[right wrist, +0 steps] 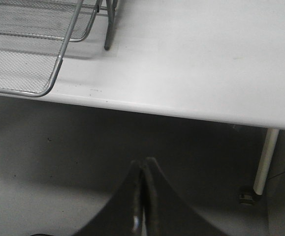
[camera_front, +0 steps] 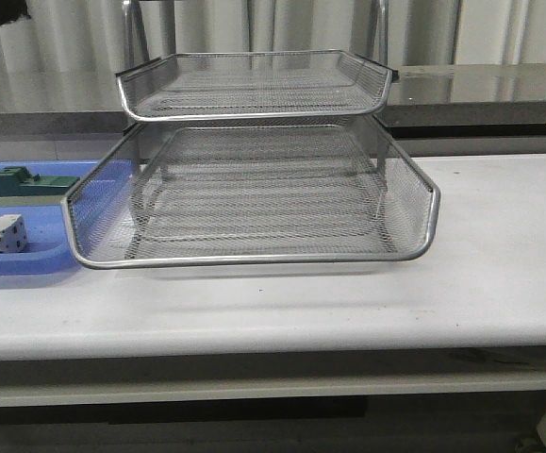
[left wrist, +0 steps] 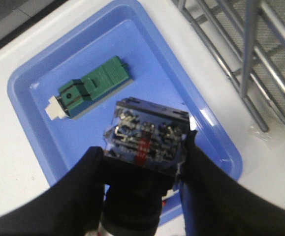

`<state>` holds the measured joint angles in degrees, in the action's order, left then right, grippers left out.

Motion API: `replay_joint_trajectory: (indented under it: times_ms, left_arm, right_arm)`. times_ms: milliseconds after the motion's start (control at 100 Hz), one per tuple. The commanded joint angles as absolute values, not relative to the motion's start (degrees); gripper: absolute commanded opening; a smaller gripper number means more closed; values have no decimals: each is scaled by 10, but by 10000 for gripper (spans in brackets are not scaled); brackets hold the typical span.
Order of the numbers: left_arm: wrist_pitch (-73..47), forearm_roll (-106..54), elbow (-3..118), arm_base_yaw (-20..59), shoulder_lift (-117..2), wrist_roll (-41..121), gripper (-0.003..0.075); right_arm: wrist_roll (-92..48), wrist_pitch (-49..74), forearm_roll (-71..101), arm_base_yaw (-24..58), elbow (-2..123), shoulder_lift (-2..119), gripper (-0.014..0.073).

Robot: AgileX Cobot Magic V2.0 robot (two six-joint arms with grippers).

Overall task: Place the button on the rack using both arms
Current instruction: 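Lift the button and lower it into the pulled-out middle tray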

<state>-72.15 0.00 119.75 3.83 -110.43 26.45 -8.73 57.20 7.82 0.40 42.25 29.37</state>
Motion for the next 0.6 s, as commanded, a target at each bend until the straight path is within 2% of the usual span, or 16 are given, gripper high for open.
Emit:
replay_joint_trajectory:
  times_ms: [0, 270, 590]
  left_arm:
    - [-731, -25, 1163, 53, -1034, 257, 4]
    - [-731, -41, 1044, 133, -964, 257, 4]
    - [-713, -44, 1025, 280, -983, 257, 4]
  right_arm:
    - [-88, 540, 80, -1, 440, 296, -68]
    - [-88, 540, 80, -1, 440, 296, -68]
    - [-88, 540, 80, -1, 440, 296, -68]
